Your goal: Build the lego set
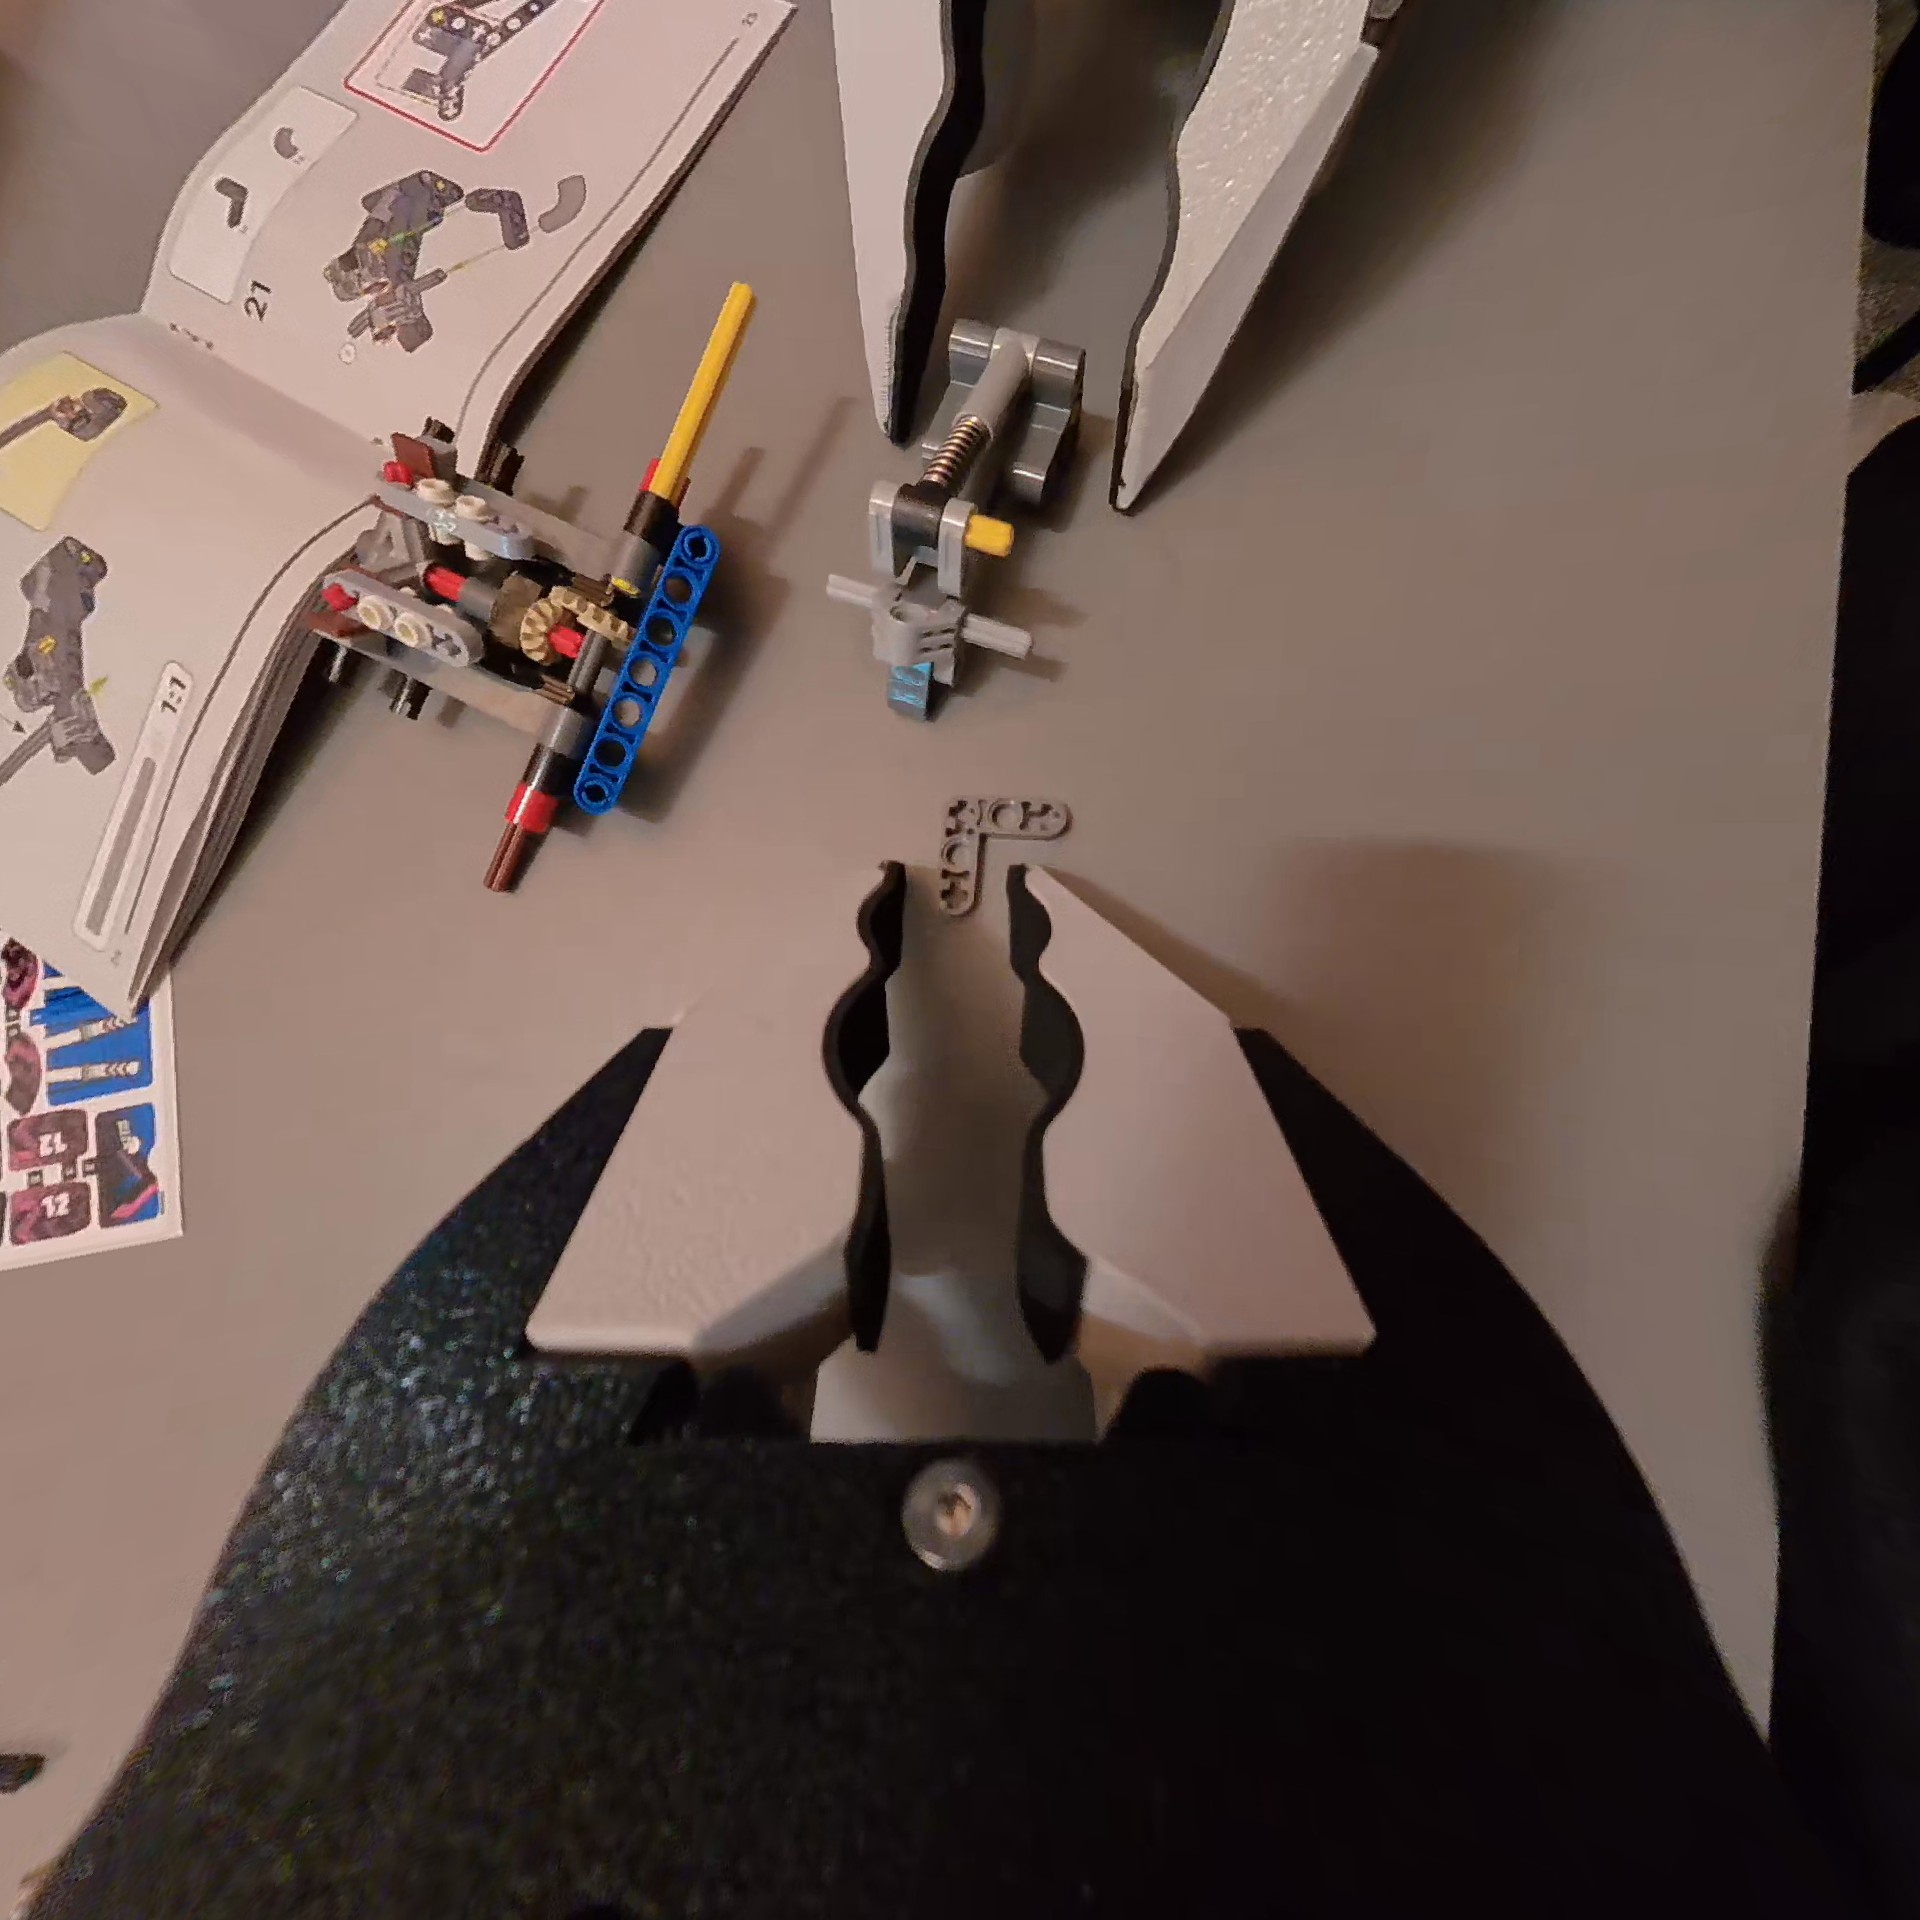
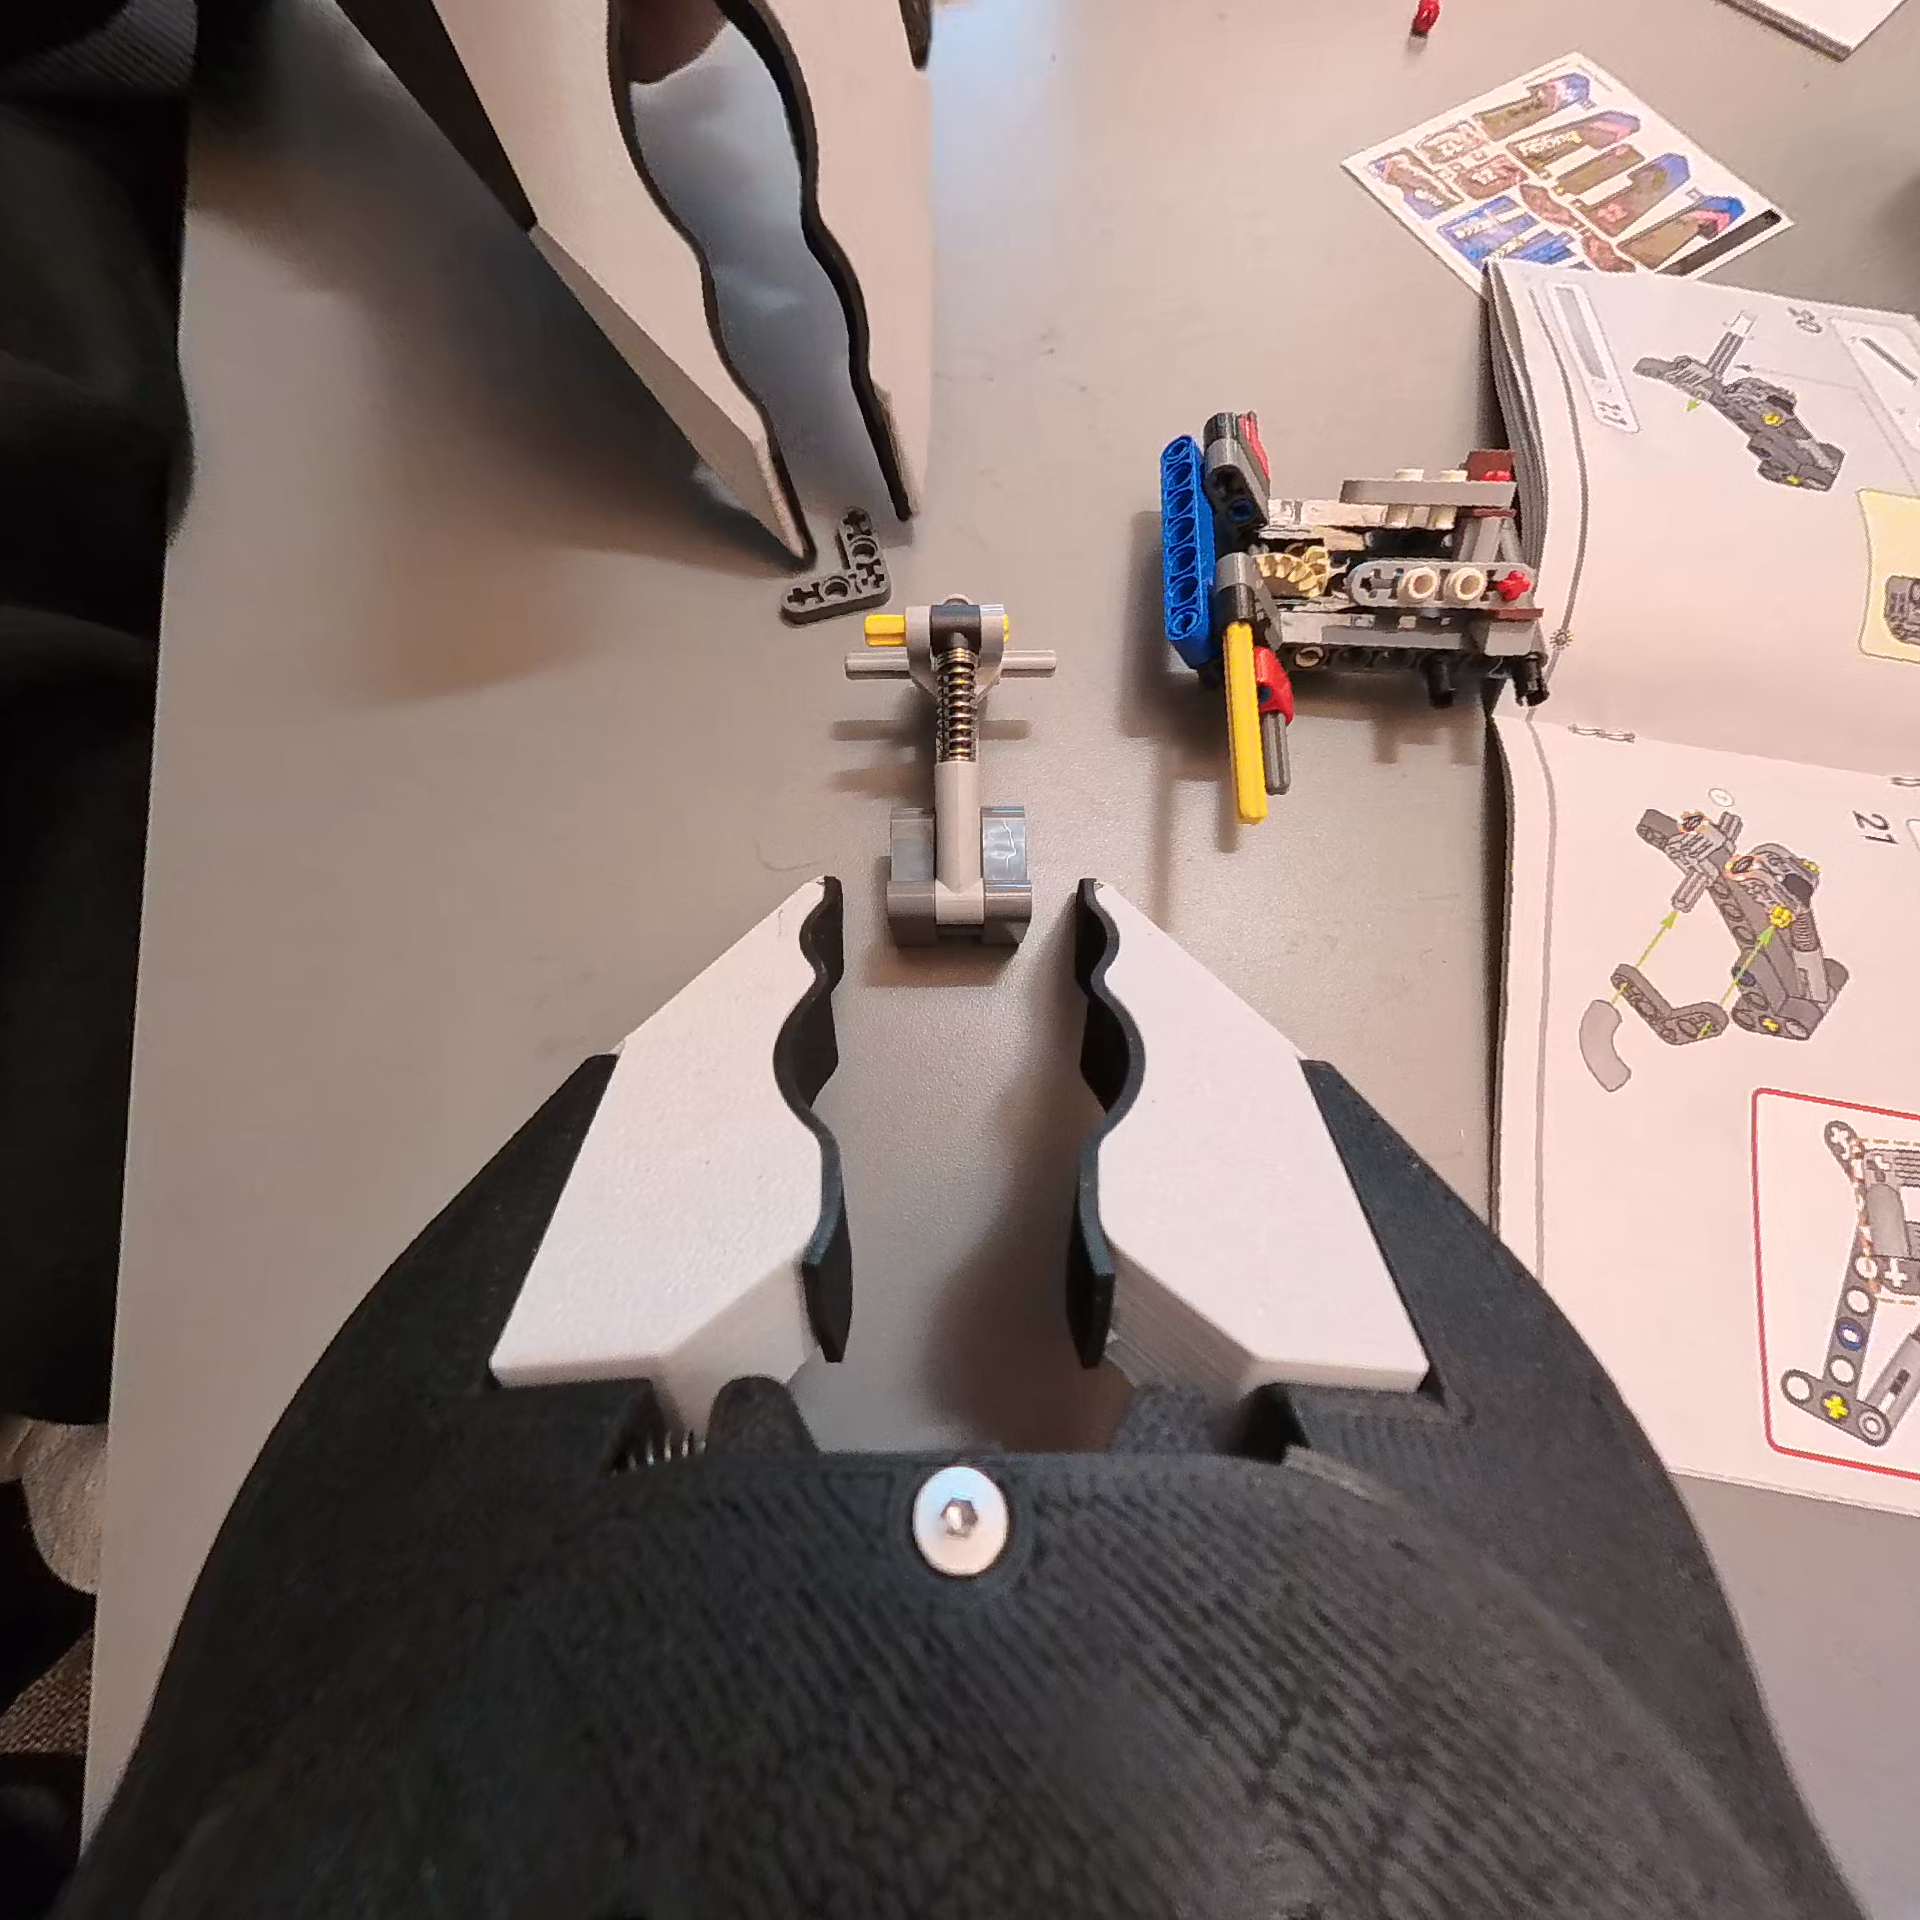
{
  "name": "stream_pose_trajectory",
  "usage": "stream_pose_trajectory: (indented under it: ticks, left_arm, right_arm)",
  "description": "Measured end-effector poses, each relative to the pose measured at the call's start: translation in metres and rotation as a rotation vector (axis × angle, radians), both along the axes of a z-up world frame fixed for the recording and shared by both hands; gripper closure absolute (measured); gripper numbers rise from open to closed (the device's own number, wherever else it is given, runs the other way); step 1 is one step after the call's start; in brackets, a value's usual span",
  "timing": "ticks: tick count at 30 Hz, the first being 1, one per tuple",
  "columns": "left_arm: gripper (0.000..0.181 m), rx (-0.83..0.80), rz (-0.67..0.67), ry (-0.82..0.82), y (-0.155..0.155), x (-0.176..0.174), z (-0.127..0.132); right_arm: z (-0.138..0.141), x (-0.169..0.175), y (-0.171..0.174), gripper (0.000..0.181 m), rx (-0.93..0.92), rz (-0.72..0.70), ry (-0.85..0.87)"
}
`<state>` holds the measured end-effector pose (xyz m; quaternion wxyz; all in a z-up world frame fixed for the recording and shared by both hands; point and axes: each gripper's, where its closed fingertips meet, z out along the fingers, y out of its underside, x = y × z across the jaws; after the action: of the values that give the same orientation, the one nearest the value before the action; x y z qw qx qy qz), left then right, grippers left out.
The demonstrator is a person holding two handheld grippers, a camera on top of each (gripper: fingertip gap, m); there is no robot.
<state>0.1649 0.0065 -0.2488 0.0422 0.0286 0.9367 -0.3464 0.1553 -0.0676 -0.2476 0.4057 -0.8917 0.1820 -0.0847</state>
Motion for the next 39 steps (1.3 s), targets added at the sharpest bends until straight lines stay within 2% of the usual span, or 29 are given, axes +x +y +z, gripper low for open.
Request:
stream_pose_trajectory:
  ticks: [1, 5, 8, 10, 13, 15, 17, 19, 22, 28, 35, 39]
  left_arm:
    - [0.164, -0.012, 0.008, 0.001, 0.001, 0.0, 0.002]
    - [0.167, -0.092, 0.077, -0.024, 0.014, 0.008, 0.023]
    - [0.17, -0.118, 0.209, -0.096, 0.052, 0.036, 0.042]
    - [0.171, -0.083, 0.339, -0.158, 0.097, 0.064, 0.053]
    - [0.173, 0.005, 0.568, -0.221, 0.178, 0.104, 0.062]
    - [0.175, 0.097, 0.694, -0.215, 0.231, 0.119, 0.057]
    - [0.175, 0.195, 0.76, -0.147, 0.269, 0.123, 0.043]
    - [0.175, 0.227, 0.76, -0.079, 0.284, 0.12, 0.03]
    - [0.175, 0.233, 0.761, -0.06, 0.292, 0.123, 0.022]
    - [0.175, 0.172, 0.799, -0.101, 0.297, 0.127, 0.036]
    - [0.173, 0.165, 1.046, -0.149, 0.355, 0.149, 0.046]
    - [0.17, 0.083, 1.131, -0.164, 0.375, 0.159, 0.056]
  right_arm:
    - [0.0, 0.0, 0.0, 0.138, 0.0, 0.0, 0.0]
    - [0.0, 0.0, 0.0, 0.138, 0.0, 0.0, 0.0]
    - [0.0, 0.0, 0.0, 0.138, 0.0, 0.0, -0.001]
    - [0.0, 0.0, 0.0, 0.138, -0.001, -0.001, -0.001]
    - [0.0, 0.0, 0.0, 0.137, -0.001, -0.001, -0.001]
    - [0.0, 0.0, 0.0, 0.138, 0.0, -0.002, -0.001]
    - [0.0, 0.0, 0.0, 0.138, 0.0, -0.002, -0.001]
    - [0.0, 0.0, 0.0, 0.138, 0.0, -0.003, 0.0]
    - [0.0, 0.001, 0.0, 0.138, 0.0, -0.003, -0.001]
    - [0.0, 0.002, -0.001, 0.136, -0.002, -0.014, -0.004]
    - [0.0, 0.002, -0.001, 0.136, -0.002, -0.015, -0.003]
    - [0.0, 0.002, -0.001, 0.136, -0.002, -0.014, -0.003]
